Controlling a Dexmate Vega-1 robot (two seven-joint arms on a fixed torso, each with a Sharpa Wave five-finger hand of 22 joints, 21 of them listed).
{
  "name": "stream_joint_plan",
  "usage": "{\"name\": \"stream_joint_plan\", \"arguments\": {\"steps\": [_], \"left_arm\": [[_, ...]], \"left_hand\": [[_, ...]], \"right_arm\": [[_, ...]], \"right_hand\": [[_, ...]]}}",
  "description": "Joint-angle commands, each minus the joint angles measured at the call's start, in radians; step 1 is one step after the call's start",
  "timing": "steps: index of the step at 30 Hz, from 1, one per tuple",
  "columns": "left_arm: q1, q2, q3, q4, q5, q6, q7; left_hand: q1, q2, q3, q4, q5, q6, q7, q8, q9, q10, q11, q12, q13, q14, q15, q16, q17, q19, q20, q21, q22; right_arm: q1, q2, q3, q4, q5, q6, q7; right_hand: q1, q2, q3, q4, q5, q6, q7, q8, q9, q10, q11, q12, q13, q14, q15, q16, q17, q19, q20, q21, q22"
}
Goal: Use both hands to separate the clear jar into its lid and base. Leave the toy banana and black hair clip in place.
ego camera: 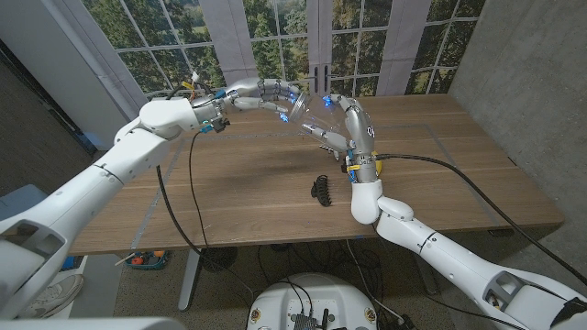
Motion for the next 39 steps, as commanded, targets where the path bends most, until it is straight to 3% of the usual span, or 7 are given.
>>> {"name": "stream_joint_plan", "arguments": {"steps": [1, 8, 12, 18, 21, 31, 39], "left_arm": [[-0.012, 0.038, 0.023, -0.063, 0.06, 0.042, -0.004], [0.031, 0.056, -0.008, -0.095, 0.097, 0.021, 0.081], [0.053, 0.068, -0.019, -0.122, 0.148, 0.004, 0.137], [0.067, 0.066, -0.034, -0.127, 0.16, -0.016, 0.171], [0.097, 0.071, -0.057, -0.147, 0.198, -0.025, 0.244], [0.091, 0.068, -0.049, -0.151, 0.209, -0.022, 0.244], [0.056, 0.056, -0.024, -0.126, 0.161, -0.026, 0.161]], "left_hand": [[-0.094, -0.08, -0.059, 0.0, -0.011, -0.146, -0.067, -0.076, -0.021, -0.116, 0.006, -0.057, 0.009, -0.054, -0.045, -0.051, 0.032, -0.009, 0.005, -0.025, -0.002], [-0.121, -0.093, -0.078, -0.008, -0.001, -0.32, -0.119, -0.187, -0.085, -0.26, 0.039, -0.139, -0.016, -0.206, 0.052, -0.132, -0.002, -0.078, 0.111, -0.096, -0.001], [-0.126, -0.066, -0.069, -0.006, 0.001, -0.296, -0.119, -0.186, -0.115, -0.324, 0.019, -0.168, -0.035, -0.275, 0.104, -0.171, -0.019, -0.181, 0.205, -0.165, -0.001], [-0.107, -0.04, -0.053, -0.012, 0.004, -0.245, -0.12, -0.171, -0.127, -0.305, -0.02, -0.16, -0.049, -0.278, 0.099, -0.175, -0.026, -0.221, 0.222, -0.203, -0.002], [-0.111, -0.033, -0.048, -0.013, 0.002, -0.227, -0.121, -0.173, -0.14, -0.334, -0.023, -0.17, -0.066, -0.374, 0.138, -0.197, -0.034, -0.39, 0.295, -0.304, -0.003], [-0.114, -0.039, -0.046, -0.015, 0.002, -0.226, -0.121, -0.175, -0.146, -0.377, -0.028, -0.179, -0.083, -0.427, 0.153, -0.197, -0.037, -0.475, 0.3, -0.339, -0.002], [-0.12, -0.047, -0.046, -0.015, 0.002, -0.239, -0.121, -0.179, -0.153, -0.314, -0.034, -0.15, -0.105, -0.33, 0.108, -0.168, -0.039, -0.319, 0.252, -0.289, 0.0]], "right_arm": [[-0.002, 0.01, 0.003, -0.001, -0.02, -0.013, -0.007], [-0.001, 0.009, 0.002, -0.002, -0.019, -0.015, -0.005], [-0.002, 0.006, 0.002, -0.008, -0.015, -0.01, 0.001], [-0.005, 0.003, 0.004, -0.015, -0.015, -0.011, 0.004], [-0.01, 0.001, 0.007, -0.02, -0.012, -0.008, 0.006], [-0.026, -0.007, 0.018, -0.043, -0.008, 0.008, 0.007], [-0.034, -0.006, 0.026, -0.052, -0.011, 0.006, 0.008]], "right_hand": [[0.08, 0.262, 0.087, 0.085, 0.004, 0.306, -0.2, 0.014, 0.008, 0.21, -0.205, 0.007, 0.003, 0.015, -0.147, -0.004, 0.002, -0.005, -0.055, 0.007, 0.0], [0.082, 0.263, 0.087, 0.084, 0.004, 0.309, -0.2, 0.014, 0.006, 0.213, -0.202, 0.006, 0.002, 0.015, -0.148, -0.004, 0.003, -0.005, -0.052, 0.01, 0.0], [0.08, 0.263, 0.087, 0.084, 0.003, 0.308, -0.201, 0.015, 0.008, 0.213, -0.204, 0.005, 0.002, 0.015, -0.147, -0.005, 0.003, -0.007, -0.053, 0.011, -0.001], [0.08, 0.264, 0.087, 0.085, 0.003, 0.309, -0.201, 0.015, 0.008, 0.214, -0.204, 0.006, 0.005, 0.016, -0.148, -0.005, 0.003, -0.005, -0.051, 0.014, -0.001], [0.081, 0.263, 0.087, 0.084, 0.003, 0.311, -0.201, 0.014, 0.004, 0.215, -0.203, 0.006, 0.003, 0.017, -0.148, -0.005, 0.003, -0.005, -0.051, 0.015, -0.001], [0.082, 0.263, 0.087, 0.083, 0.004, 0.312, -0.201, 0.014, 0.003, 0.215, -0.203, 0.004, 0.004, 0.017, -0.148, -0.006, 0.004, -0.006, -0.052, 0.018, -0.001], [0.082, 0.263, 0.087, 0.083, 0.003, 0.309, -0.2, 0.014, 0.004, 0.213, -0.203, 0.002, 0.003, 0.017, -0.148, -0.008, 0.003, -0.008, -0.052, 0.02, -0.002]]}}
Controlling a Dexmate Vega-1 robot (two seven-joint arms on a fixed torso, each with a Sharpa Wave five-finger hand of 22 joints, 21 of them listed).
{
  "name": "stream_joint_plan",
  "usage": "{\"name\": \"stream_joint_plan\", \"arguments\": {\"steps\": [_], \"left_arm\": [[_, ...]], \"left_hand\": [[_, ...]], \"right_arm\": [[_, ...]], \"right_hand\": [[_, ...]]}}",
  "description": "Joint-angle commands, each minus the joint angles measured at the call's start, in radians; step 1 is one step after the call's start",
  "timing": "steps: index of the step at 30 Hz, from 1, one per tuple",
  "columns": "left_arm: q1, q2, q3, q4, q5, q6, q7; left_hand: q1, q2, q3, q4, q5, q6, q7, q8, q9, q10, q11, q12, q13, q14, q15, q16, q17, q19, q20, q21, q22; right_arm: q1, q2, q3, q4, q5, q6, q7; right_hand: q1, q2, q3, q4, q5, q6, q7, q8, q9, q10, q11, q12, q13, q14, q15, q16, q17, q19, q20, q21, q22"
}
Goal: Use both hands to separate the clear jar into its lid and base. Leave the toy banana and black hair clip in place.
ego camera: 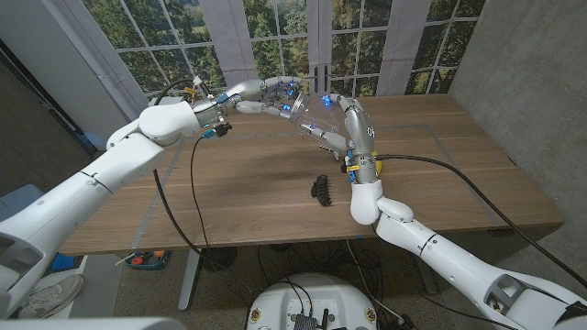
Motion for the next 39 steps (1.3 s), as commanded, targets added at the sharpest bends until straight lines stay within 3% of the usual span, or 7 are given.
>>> {"name": "stream_joint_plan", "arguments": {"steps": [1, 8, 13, 21, 27, 30, 39], "left_arm": [[-0.037, -0.015, 0.028, 0.027, -0.046, -0.004, -0.08], [-0.051, -0.034, 0.039, 0.055, -0.091, -0.011, -0.127], [-0.041, -0.047, 0.032, 0.064, -0.102, -0.023, -0.11], [-0.038, -0.038, 0.035, 0.031, -0.112, 0.046, -0.085], [-0.018, -0.023, 0.035, -0.033, -0.111, 0.153, -0.017], [-0.01, -0.021, 0.032, -0.061, -0.139, 0.219, 0.008], [0.013, -0.022, 0.008, -0.133, -0.267, 0.435, 0.108]], "left_hand": [[-0.008, -0.002, 0.009, -0.002, 0.006, 0.002, -0.002, 0.0, -0.001, 0.05, -0.009, 0.024, -0.011, 0.068, -0.027, 0.019, 0.003, 0.085, -0.034, 0.019, 0.005], [-0.001, 0.011, 0.016, -0.001, 0.006, 0.045, -0.001, 0.015, -0.001, 0.1, -0.003, 0.039, -0.023, 0.114, -0.046, 0.025, 0.004, 0.156, -0.054, 0.03, 0.006], [0.043, 0.054, 0.039, -0.008, 0.009, 0.182, 0.024, 0.067, 0.019, 0.234, -0.009, 0.082, -0.023, 0.252, -0.136, 0.059, 0.013, 0.295, -0.154, 0.053, 0.009], [0.137, 0.105, 0.084, -0.014, 0.014, 0.3, 0.141, 0.127, 0.056, 0.424, 0.018, 0.151, 0.012, 0.493, -0.233, 0.14, 0.032, 0.499, -0.354, 0.118, 0.014], [0.024, 0.068, 0.05, 0.019, -0.002, 0.352, 0.213, 0.151, 0.074, 0.541, 0.039, 0.186, 0.028, 0.633, -0.257, 0.161, 0.027, 0.637, -0.378, 0.176, 0.017], [-0.037, 0.063, 0.048, 0.022, -0.006, 0.425, 0.297, 0.183, 0.092, 0.654, 0.066, 0.208, 0.026, 0.747, -0.266, 0.17, 0.019, 0.741, -0.39, 0.222, 0.017], [-0.169, 0.114, 0.103, 0.026, -0.017, 0.722, 0.434, 0.266, 0.138, 1.015, 0.118, 0.254, -0.066, 1.104, -0.257, 0.168, -0.002, 0.944, -0.381, 0.32, 0.016]], "right_arm": [[-0.015, -0.002, 0.012, -0.02, -0.001, 0.003, 0.001], [-0.017, -0.001, 0.015, -0.022, -0.003, 0.001, 0.005], [-0.019, -0.001, 0.018, -0.023, -0.003, 0.0, 0.004], [-0.017, -0.002, 0.018, -0.02, -0.007, 0.001, 0.001], [-0.015, -0.002, 0.014, -0.017, -0.023, -0.001, -0.014], [-0.016, -0.005, 0.014, -0.02, -0.024, -0.003, -0.014], [-0.018, -0.005, 0.014, -0.023, -0.029, -0.007, -0.025]], "right_hand": [[0.082, 0.263, 0.087, 0.083, 0.003, 0.309, -0.2, 0.015, 0.006, 0.213, -0.204, 0.002, 0.004, 0.014, -0.151, 0.0, 0.003, -0.008, -0.051, 0.007, 0.004], [0.084, 0.263, 0.088, 0.081, 0.003, 0.311, -0.2, 0.015, 0.004, 0.216, -0.203, 0.001, 0.002, 0.014, -0.152, 0.0, 0.003, -0.007, -0.051, 0.009, 0.003], [0.082, 0.263, 0.088, 0.082, 0.003, 0.31, -0.202, 0.014, 0.003, 0.216, -0.203, 0.002, 0.005, 0.014, -0.151, -0.002, 0.002, -0.009, -0.052, 0.009, 0.003], [0.082, 0.262, 0.087, 0.082, 0.003, 0.31, -0.201, 0.015, 0.004, 0.216, -0.203, 0.0, 0.004, 0.014, -0.151, -0.002, 0.003, -0.009, -0.051, 0.011, 0.003], [0.082, 0.262, 0.087, 0.082, 0.003, 0.31, -0.202, 0.015, 0.005, 0.214, -0.203, 0.0, 0.005, 0.014, -0.151, -0.003, 0.003, -0.01, -0.051, 0.013, 0.003], [0.081, 0.263, 0.087, 0.083, 0.003, 0.31, -0.202, 0.016, 0.005, 0.214, -0.205, -0.001, 0.005, 0.014, -0.151, -0.003, 0.003, -0.011, -0.052, 0.013, 0.003], [0.082, 0.264, 0.087, 0.083, 0.002, 0.309, -0.202, 0.015, 0.004, 0.214, -0.204, -0.003, 0.004, 0.012, -0.151, -0.005, 0.003, -0.013, -0.053, 0.015, 0.003]]}}
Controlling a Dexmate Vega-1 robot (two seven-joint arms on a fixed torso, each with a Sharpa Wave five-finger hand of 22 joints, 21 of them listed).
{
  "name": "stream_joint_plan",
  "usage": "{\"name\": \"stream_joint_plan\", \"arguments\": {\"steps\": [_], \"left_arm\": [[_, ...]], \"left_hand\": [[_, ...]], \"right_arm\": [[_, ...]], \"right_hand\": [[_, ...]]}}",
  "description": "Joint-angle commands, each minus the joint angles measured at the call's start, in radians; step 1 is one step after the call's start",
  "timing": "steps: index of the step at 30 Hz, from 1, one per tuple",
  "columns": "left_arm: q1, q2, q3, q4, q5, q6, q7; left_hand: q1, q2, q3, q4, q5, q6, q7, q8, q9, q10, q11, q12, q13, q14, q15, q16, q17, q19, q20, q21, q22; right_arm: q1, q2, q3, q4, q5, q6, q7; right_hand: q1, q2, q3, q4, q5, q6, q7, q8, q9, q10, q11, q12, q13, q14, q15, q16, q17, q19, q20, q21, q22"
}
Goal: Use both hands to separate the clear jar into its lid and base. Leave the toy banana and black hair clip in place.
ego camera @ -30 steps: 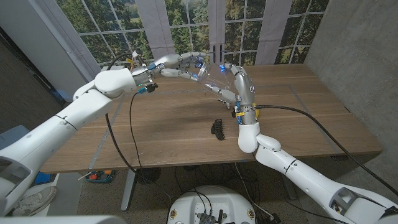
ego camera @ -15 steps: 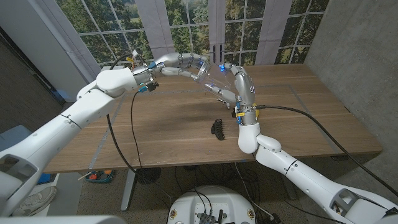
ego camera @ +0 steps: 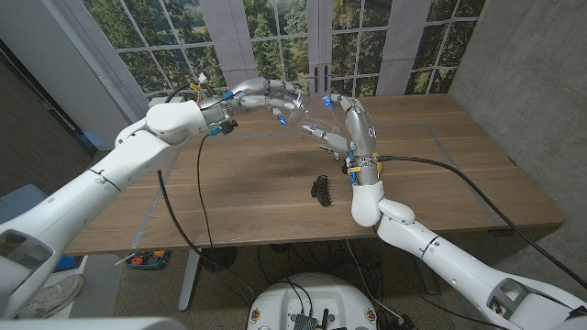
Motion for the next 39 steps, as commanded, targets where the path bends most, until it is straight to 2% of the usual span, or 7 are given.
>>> {"name": "stream_joint_plan", "arguments": {"steps": [1, 14, 21, 24, 26, 30, 39], "left_arm": [[0.029, 0.002, -0.021, -0.089, -0.128, 0.237, 0.105], [-0.04, 0.013, 0.005, -0.072, -0.259, 0.421, 0.048], [0.003, 0.013, -0.01, -0.079, -0.179, 0.303, 0.11], [0.067, -0.015, -0.041, -0.06, -0.144, 0.162, 0.155], [0.084, -0.041, -0.05, -0.02, -0.155, 0.07, 0.115], [0.078, -0.064, -0.046, 0.031, -0.172, -0.008, 0.035], [0.009, -0.077, -0.009, 0.134, -0.062, -0.213, -0.125]], "left_hand": [[-0.071, 0.045, 0.052, 0.03, -0.006, 0.341, 0.161, 0.061, 0.066, 0.425, -0.149, 0.022, -0.05, 0.419, -0.374, -0.001, -0.004, 0.067, 0.008, 0.038, 0.002], [-0.374, 0.154, 0.115, 0.2, 0.012, 0.575, 0.156, 0.044, 0.037, 0.638, -0.075, 0.025, -0.101, 0.573, -0.301, 0.033, -0.004, 0.123, 0.07, 0.113, 0.002], [-0.464, 0.149, 0.311, 0.316, 0.031, 0.505, 0.147, -0.002, 0.071, 0.572, -0.126, 0.002, -0.034, 0.501, -0.329, 0.094, 0.017, 0.013, 0.056, 0.15, 0.057], [-0.563, -0.021, 0.295, 0.215, -0.004, 0.193, 0.127, -0.156, 0.07, 0.277, -0.148, -0.132, -0.015, 0.244, -0.312, -0.04, 0.009, -0.092, 0.113, 0.109, 0.006], [-0.607, -0.1, 0.282, 0.132, -0.004, -0.06, 0.065, -0.244, 0.028, 0.036, -0.116, -0.248, -0.026, -0.01, -0.238, -0.151, 0.011, -0.227, 0.219, 0.024, -0.005], [-0.643, -0.129, 0.285, 0.045, -0.008, -0.326, -0.029, -0.246, -0.029, -0.311, -0.119, -0.276, -0.063, -0.365, -0.142, -0.189, 0.008, -0.461, 0.35, -0.132, -0.006], [-0.555, -0.16, 0.297, -0.022, -0.014, -0.67, -0.133, -0.242, -0.09, -0.647, -0.169, -0.265, -0.117, -0.686, -0.123, -0.189, -0.001, -0.69, 0.409, -0.296, -0.007]], "right_arm": [[-0.002, -0.001, 0.0, -0.004, -0.008, -0.005, -0.015], [0.007, 0.001, -0.002, 0.004, -0.009, -0.007, -0.019], [0.012, 0.003, -0.002, 0.012, -0.003, -0.008, -0.019], [0.014, 0.005, -0.002, 0.016, -0.001, -0.012, -0.018], [0.017, 0.005, -0.002, 0.019, -0.002, -0.017, -0.016], [0.021, 0.008, -0.004, 0.027, 0.003, -0.017, -0.016], [0.036, 0.015, -0.015, 0.049, -0.001, -0.017, -0.022]], "right_hand": [[0.081, 0.264, 0.088, 0.083, 0.01, 0.309, -0.202, 0.015, 0.005, 0.213, -0.204, 0.004, 0.003, 0.01, -0.153, -0.005, 0.003, -0.003, -0.055, 0.005, 0.002], [0.082, 0.264, 0.087, 0.082, 0.009, 0.305, -0.201, 0.015, 0.007, 0.212, -0.202, 0.003, 0.004, 0.011, -0.153, -0.004, 0.005, -0.007, -0.057, 0.007, 0.002], [0.082, 0.266, 0.087, 0.082, 0.009, 0.307, -0.202, 0.014, 0.004, 0.211, -0.203, 0.003, 0.006, 0.011, -0.153, -0.004, 0.005, -0.006, -0.057, 0.009, 0.002], [0.081, 0.266, 0.087, 0.083, 0.008, 0.306, -0.201, 0.014, 0.004, 0.211, -0.203, 0.002, 0.006, 0.01, -0.153, -0.005, 0.004, -0.006, -0.057, 0.01, 0.002], [0.08, 0.266, 0.087, 0.083, 0.008, 0.306, -0.2, 0.014, 0.004, 0.211, -0.203, 0.002, 0.006, 0.01, -0.153, -0.005, 0.004, -0.007, -0.056, 0.01, 0.002], [0.081, 0.266, 0.087, 0.083, 0.008, 0.305, -0.201, 0.015, 0.006, 0.215, -0.201, 0.002, 0.004, 0.011, -0.153, -0.005, 0.005, -0.007, -0.056, 0.011, 0.002], [0.081, 0.266, 0.086, 0.082, 0.007, 0.306, -0.201, 0.015, 0.004, 0.213, -0.204, 0.001, 0.005, 0.011, -0.153, -0.004, 0.005, -0.009, -0.058, 0.012, 0.002]]}}
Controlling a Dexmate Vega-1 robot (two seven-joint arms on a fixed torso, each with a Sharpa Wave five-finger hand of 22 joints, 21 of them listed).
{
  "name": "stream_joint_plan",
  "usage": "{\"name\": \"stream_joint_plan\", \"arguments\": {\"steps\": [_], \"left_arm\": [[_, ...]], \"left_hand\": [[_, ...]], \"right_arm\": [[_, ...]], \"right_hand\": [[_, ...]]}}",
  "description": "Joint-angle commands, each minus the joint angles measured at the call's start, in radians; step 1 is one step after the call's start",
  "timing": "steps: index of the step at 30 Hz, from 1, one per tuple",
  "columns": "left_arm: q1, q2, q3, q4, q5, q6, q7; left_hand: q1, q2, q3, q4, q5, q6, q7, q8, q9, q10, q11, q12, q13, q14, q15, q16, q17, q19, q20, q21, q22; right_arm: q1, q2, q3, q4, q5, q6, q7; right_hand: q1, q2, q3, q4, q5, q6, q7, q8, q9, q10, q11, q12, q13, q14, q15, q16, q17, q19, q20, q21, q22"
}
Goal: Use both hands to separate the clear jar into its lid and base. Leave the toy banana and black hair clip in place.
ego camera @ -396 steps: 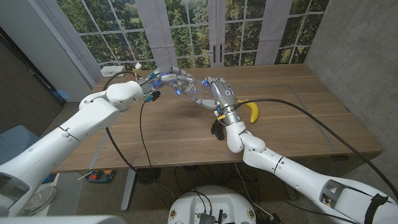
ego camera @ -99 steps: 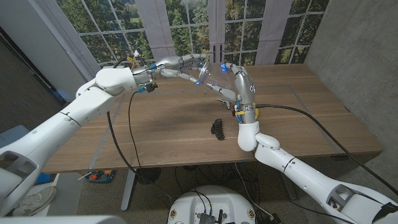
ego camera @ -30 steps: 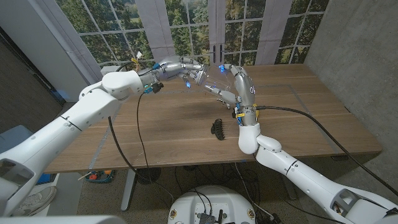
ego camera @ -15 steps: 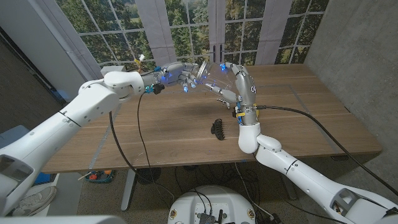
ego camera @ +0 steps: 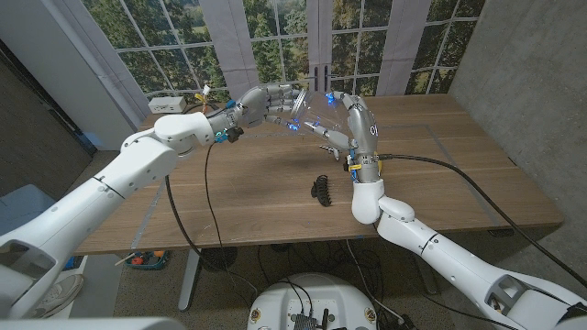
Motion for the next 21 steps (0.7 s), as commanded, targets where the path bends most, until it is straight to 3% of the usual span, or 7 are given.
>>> {"name": "stream_joint_plan", "arguments": {"steps": [1, 5, 6, 9, 14, 18, 21], "left_arm": [[-0.038, -0.032, 0.023, 0.118, 0.102, -0.296, -0.161], [-0.051, -0.014, 0.027, 0.112, 0.158, -0.316, -0.156], [-0.055, -0.008, 0.03, 0.109, 0.165, -0.312, -0.159], [-0.074, -0.001, 0.04, 0.111, 0.186, -0.305, -0.168], [-0.095, 0.0, 0.049, 0.122, 0.199, -0.299, -0.177], [-0.107, 0.001, 0.054, 0.128, 0.208, -0.295, -0.18], [-0.113, 0.003, 0.057, 0.126, 0.228, -0.294, -0.171]], "left_hand": [[0.051, -0.022, 0.001, -0.013, -0.002, -0.103, -0.042, 0.009, -0.011, -0.096, -0.009, 0.011, -0.014, -0.095, 0.006, 0.0, 0.001, -0.073, 0.01, -0.046, 0.0], [0.128, -0.034, 0.011, -0.018, 0.003, -0.059, -0.156, 0.044, -0.013, -0.108, -0.019, 0.026, -0.022, -0.112, 0.009, 0.009, 0.001, -0.075, 0.007, -0.047, 0.0], [0.142, -0.033, 0.013, -0.018, 0.004, -0.051, -0.164, 0.048, -0.014, -0.101, -0.021, 0.03, -0.023, -0.112, 0.011, 0.01, 0.001, -0.071, 0.007, -0.046, 0.0], [0.223, -0.023, 0.034, -0.019, 0.011, 0.003, -0.17, 0.072, -0.01, -0.1, -0.019, 0.038, -0.027, -0.113, 0.017, 0.013, 0.0, -0.056, 0.008, -0.043, 0.0], [0.361, -0.008, 0.061, -0.018, 0.019, 0.11, -0.171, 0.115, -0.003, -0.056, -0.069, 0.06, -0.031, -0.088, 0.021, 0.02, -0.001, -0.047, -0.001, -0.045, 0.0], [0.428, 0.002, 0.064, -0.016, 0.022, 0.189, -0.169, 0.144, 0.002, -0.034, -0.105, 0.069, -0.031, -0.083, 0.01, 0.018, -0.001, -0.045, -0.001, -0.045, 0.0], [0.45, 0.008, 0.064, -0.016, 0.024, 0.219, -0.17, 0.155, 0.005, -0.026, -0.113, 0.072, -0.031, -0.083, 0.008, 0.018, 0.0, -0.051, 0.0, -0.047, 0.0]], "right_arm": [[0.017, 0.008, -0.012, 0.027, 0.0, -0.001, -0.006], [0.025, 0.011, -0.016, 0.038, 0.007, 0.008, -0.006], [0.026, 0.012, -0.016, 0.04, 0.011, 0.011, -0.005], [0.029, 0.012, -0.018, 0.045, 0.016, 0.019, -0.004], [0.029, 0.01, -0.018, 0.043, 0.026, 0.033, 0.004], [0.028, 0.009, -0.017, 0.04, 0.031, 0.047, 0.008], [0.029, 0.009, -0.016, 0.038, 0.033, 0.058, 0.011]], "right_hand": [[0.082, 0.265, 0.089, 0.079, 0.004, 0.306, -0.199, 0.015, 0.006, 0.213, -0.204, 0.005, 0.005, 0.011, -0.153, -0.004, 0.006, -0.007, -0.056, 0.008, 0.002], [0.083, 0.265, 0.089, 0.079, 0.004, 0.304, -0.201, 0.016, 0.008, 0.212, -0.203, 0.006, 0.009, 0.011, -0.153, -0.005, 0.006, -0.007, -0.056, 0.008, 0.002], [0.082, 0.266, 0.09, 0.079, 0.004, 0.306, -0.201, 0.016, 0.007, 0.212, -0.204, 0.006, 0.008, 0.01, -0.153, -0.005, 0.005, -0.007, -0.056, 0.009, 0.002], [0.082, 0.266, 0.09, 0.079, 0.004, 0.307, -0.201, 0.015, 0.005, 0.213, -0.204, 0.004, 0.006, 0.011, -0.153, -0.005, 0.005, -0.007, -0.055, 0.01, 0.002], [0.082, 0.265, 0.089, 0.079, 0.004, 0.307, -0.202, 0.016, 0.006, 0.213, -0.205, 0.004, 0.006, 0.011, -0.153, -0.006, 0.005, -0.007, -0.055, 0.011, 0.001], [0.082, 0.264, 0.089, 0.078, 0.004, 0.308, -0.203, 0.017, 0.006, 0.215, -0.203, 0.003, 0.004, 0.011, -0.153, -0.006, 0.005, -0.005, -0.055, 0.012, 0.001], [0.083, 0.264, 0.089, 0.078, 0.004, 0.308, -0.202, 0.017, 0.005, 0.217, -0.204, 0.004, 0.005, 0.012, -0.154, -0.005, 0.005, -0.004, -0.054, 0.013, 0.001]]}}
